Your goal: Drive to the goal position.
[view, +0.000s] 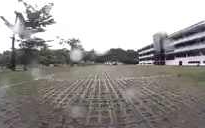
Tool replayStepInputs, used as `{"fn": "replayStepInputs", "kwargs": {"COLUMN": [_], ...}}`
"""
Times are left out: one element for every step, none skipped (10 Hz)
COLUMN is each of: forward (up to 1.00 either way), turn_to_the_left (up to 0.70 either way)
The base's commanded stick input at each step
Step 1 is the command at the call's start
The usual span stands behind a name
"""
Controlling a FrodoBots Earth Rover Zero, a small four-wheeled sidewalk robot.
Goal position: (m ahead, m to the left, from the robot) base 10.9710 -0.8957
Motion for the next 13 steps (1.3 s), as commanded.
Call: {"fn": "replayStepInputs", "kwargs": {"forward": [0.85, 0.85, 0.85, 0.85, 0.85, 0.85, 0.85, 0.85, 0.85, 0.85, 0.85, 0.85, 0.85], "turn_to_the_left": [0.0, 0.0, 0.0, 0.0, 0.0, 0.0, 0.0, 0.0, 0.0, 0.0, 0.0, 0.0, 0.0]}}
